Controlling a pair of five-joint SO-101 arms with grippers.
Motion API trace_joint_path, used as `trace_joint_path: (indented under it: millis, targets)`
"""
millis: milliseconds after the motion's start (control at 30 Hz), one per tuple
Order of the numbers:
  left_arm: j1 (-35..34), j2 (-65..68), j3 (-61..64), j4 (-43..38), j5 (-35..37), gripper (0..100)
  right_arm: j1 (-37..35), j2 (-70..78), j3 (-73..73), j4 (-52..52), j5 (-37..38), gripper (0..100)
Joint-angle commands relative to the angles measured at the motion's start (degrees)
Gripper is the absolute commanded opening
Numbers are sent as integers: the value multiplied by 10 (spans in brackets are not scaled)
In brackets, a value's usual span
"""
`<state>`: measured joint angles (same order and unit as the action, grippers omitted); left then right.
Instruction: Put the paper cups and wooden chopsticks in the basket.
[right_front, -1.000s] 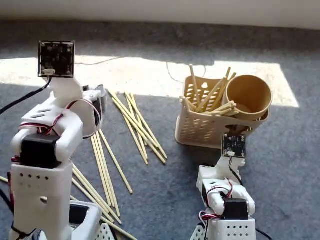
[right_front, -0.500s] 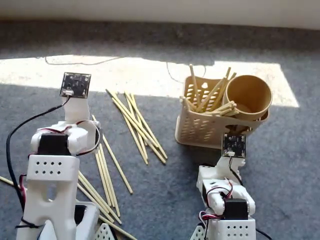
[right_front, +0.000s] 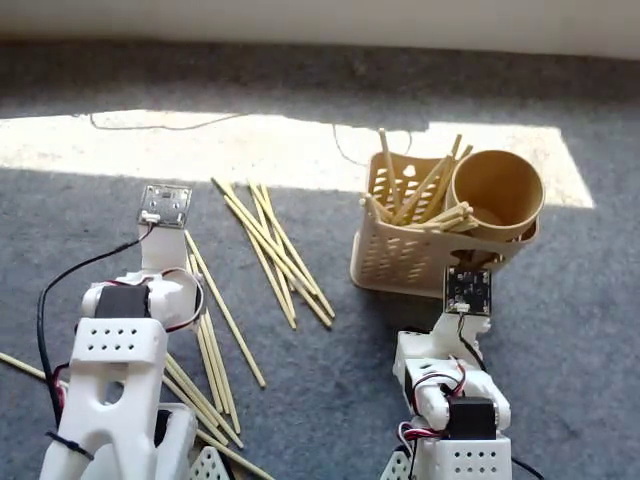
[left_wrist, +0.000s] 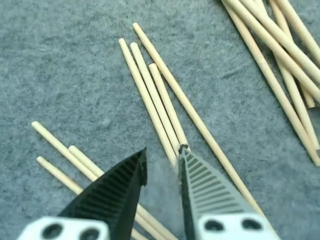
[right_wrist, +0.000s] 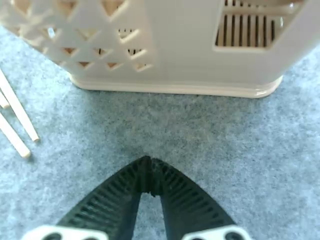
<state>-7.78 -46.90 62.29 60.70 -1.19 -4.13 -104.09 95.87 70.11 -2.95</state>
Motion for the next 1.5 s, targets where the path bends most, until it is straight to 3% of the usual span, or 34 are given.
trace_joint_path:
  millis: [0,700,1067,1467]
  targets:
    - [-6,-4,10,-33,-4,115,-4,-1,59,4,5,8]
    - [-3,3,60,-106,-2,114,-4,-1,59,4,5,8]
    - [-4,276,-79,-133,0,91,-4,-1,59,4,5,8]
    - [2,400,-186,-63,30,67,-4,-1,59,4,5,8]
